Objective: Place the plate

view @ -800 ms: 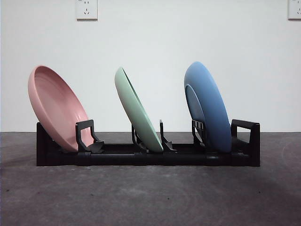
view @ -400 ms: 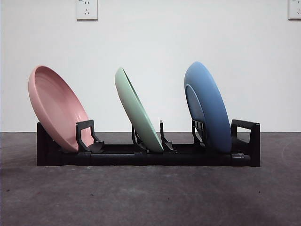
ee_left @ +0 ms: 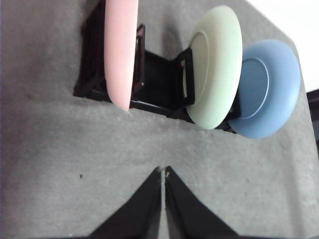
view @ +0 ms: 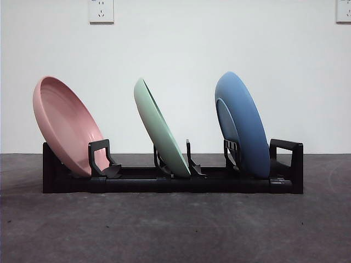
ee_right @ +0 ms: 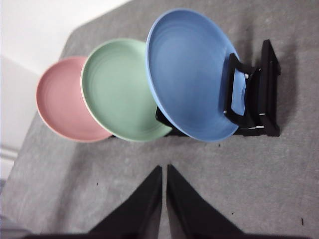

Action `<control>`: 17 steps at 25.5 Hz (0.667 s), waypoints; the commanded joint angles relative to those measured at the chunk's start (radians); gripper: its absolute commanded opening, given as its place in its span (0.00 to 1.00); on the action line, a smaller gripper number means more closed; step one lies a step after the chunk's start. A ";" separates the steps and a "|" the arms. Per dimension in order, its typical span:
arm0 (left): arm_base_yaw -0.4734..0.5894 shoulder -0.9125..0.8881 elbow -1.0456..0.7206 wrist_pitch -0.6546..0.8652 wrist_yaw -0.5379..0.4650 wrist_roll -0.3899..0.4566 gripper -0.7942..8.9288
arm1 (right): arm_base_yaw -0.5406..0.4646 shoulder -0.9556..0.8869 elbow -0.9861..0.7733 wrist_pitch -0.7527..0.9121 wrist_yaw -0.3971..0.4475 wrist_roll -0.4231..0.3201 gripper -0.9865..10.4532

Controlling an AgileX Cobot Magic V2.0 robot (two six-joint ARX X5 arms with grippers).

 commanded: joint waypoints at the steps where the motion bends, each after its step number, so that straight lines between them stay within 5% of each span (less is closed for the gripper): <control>1: 0.000 0.012 0.027 0.025 0.008 0.027 0.32 | 0.003 0.056 0.039 -0.008 -0.041 -0.078 0.17; 3: 0.000 0.012 0.027 0.024 0.008 0.028 0.45 | 0.016 0.093 0.046 -0.009 -0.065 -0.080 0.27; 9: 0.000 0.011 0.027 0.025 0.008 0.029 0.44 | 0.089 0.194 0.096 -0.011 -0.064 -0.087 0.28; 17: 0.000 0.011 0.027 0.024 0.008 0.037 0.44 | 0.162 0.568 0.405 -0.013 -0.029 -0.192 0.28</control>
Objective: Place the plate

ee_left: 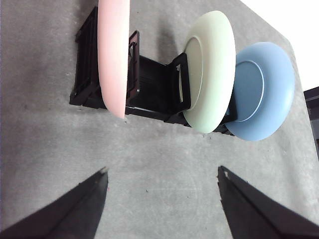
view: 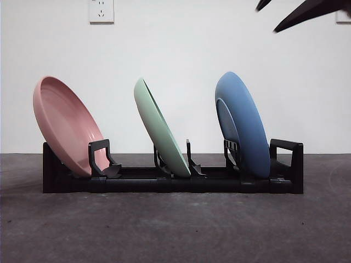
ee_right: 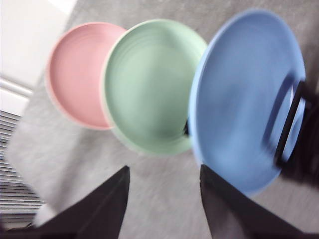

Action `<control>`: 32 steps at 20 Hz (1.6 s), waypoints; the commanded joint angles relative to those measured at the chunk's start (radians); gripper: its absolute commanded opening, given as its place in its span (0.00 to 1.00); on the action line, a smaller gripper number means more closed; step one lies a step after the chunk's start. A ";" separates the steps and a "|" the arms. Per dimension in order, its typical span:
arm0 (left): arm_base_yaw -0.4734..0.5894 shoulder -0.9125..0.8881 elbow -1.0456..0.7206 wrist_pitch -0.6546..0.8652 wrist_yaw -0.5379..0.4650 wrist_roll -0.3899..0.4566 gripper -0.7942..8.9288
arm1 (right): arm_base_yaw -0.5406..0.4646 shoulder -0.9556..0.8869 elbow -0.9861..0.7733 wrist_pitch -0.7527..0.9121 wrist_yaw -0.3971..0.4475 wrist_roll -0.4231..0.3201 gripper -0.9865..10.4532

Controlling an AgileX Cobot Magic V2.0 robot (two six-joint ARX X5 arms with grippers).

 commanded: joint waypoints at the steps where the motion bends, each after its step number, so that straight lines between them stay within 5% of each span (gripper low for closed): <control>1: 0.000 0.005 0.020 0.005 0.006 0.024 0.44 | 0.018 0.101 0.072 0.005 0.011 -0.053 0.28; 14: 0.000 0.005 0.020 -0.002 0.005 0.040 0.44 | 0.082 0.351 0.150 0.067 0.044 -0.087 0.23; 18: 0.000 0.005 0.020 -0.002 0.005 0.041 0.44 | 0.098 0.354 0.150 0.070 0.071 -0.109 0.10; 28: 0.000 0.005 0.020 -0.002 0.005 0.051 0.44 | 0.100 0.325 0.259 -0.066 0.048 -0.109 0.10; 32: 0.000 0.005 0.020 -0.002 0.005 0.051 0.44 | 0.100 0.233 0.315 -0.109 -0.030 -0.110 0.10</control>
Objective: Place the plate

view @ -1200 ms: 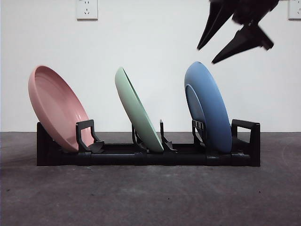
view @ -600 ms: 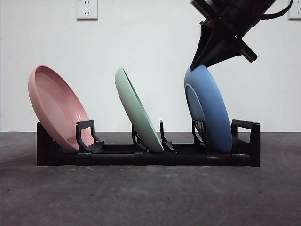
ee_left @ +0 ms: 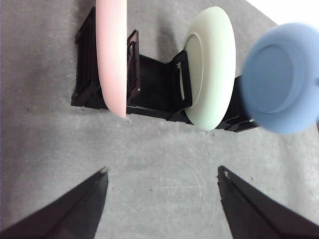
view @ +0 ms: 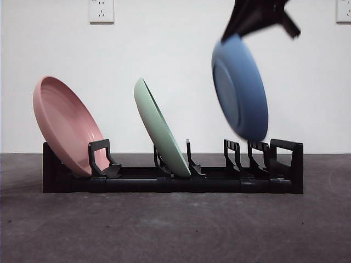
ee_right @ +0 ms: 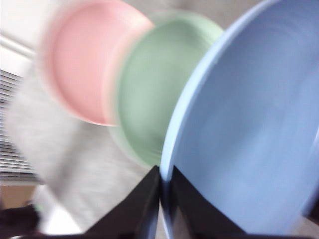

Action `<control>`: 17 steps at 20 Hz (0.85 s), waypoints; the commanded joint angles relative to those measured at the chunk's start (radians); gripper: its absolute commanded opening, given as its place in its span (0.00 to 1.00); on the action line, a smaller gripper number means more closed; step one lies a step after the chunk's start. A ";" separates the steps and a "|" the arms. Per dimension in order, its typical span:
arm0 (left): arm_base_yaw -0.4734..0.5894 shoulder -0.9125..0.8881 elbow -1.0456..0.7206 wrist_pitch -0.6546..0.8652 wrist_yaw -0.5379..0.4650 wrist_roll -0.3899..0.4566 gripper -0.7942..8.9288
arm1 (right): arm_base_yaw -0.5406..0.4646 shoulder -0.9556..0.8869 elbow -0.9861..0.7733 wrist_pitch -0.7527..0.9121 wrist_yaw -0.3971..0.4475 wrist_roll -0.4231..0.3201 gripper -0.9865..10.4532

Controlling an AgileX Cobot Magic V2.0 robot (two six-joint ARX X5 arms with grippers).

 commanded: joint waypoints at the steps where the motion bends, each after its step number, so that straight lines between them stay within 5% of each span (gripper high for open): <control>1: 0.000 0.005 0.020 0.005 0.005 0.014 0.44 | 0.005 -0.071 0.032 -0.012 -0.029 -0.021 0.10; 4: 0.000 0.005 0.020 0.004 0.004 0.015 0.44 | 0.024 -0.188 -0.003 -0.016 -0.029 -0.045 0.10; 8: 0.000 0.005 0.020 0.003 0.004 0.015 0.44 | 0.079 -0.438 -0.290 0.194 -0.011 -0.047 0.10; 13: 0.000 0.005 0.020 0.004 0.003 0.015 0.44 | 0.209 -0.778 -0.681 0.457 0.070 -0.094 0.10; 17: 0.000 0.005 0.020 0.004 -0.002 0.030 0.44 | 0.343 -0.933 -0.810 0.456 0.198 -0.126 0.10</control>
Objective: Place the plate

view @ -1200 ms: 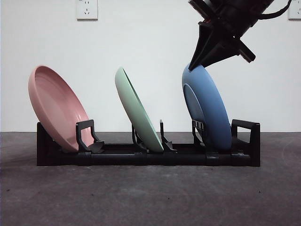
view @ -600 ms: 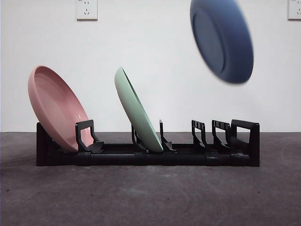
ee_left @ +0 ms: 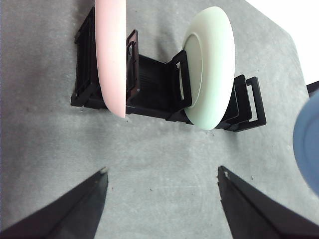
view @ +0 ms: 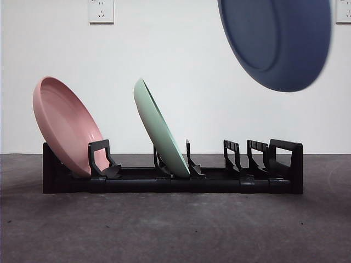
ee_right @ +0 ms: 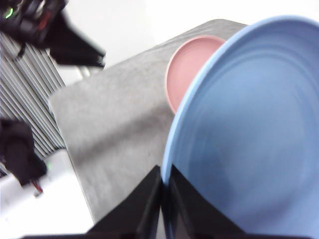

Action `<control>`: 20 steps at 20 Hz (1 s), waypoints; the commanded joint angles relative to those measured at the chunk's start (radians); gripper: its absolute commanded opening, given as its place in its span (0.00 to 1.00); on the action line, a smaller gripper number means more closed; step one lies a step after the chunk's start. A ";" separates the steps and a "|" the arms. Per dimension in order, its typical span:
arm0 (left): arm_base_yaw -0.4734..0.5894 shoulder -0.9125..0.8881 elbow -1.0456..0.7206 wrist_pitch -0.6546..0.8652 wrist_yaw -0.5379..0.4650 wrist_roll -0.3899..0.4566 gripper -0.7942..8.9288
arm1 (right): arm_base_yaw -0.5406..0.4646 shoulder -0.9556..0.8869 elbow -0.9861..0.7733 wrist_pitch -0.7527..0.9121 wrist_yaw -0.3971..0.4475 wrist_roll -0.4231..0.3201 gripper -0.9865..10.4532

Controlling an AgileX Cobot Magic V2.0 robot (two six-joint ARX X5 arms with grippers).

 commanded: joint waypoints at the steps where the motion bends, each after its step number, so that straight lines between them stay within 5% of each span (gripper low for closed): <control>1: 0.000 0.005 0.019 0.004 -0.002 0.026 0.44 | 0.082 -0.041 -0.017 -0.008 0.077 -0.071 0.10; 5: 0.000 0.005 0.019 0.002 -0.002 0.026 0.44 | 0.254 -0.034 -0.019 -0.128 0.266 -0.184 0.10; 13: 0.000 0.005 0.019 0.002 -0.005 0.026 0.44 | 0.631 0.248 -0.019 -0.175 0.444 -0.257 0.10; 20: 0.000 0.005 0.019 0.002 -0.005 0.051 0.44 | 0.705 0.529 -0.019 -0.083 0.550 -0.407 0.10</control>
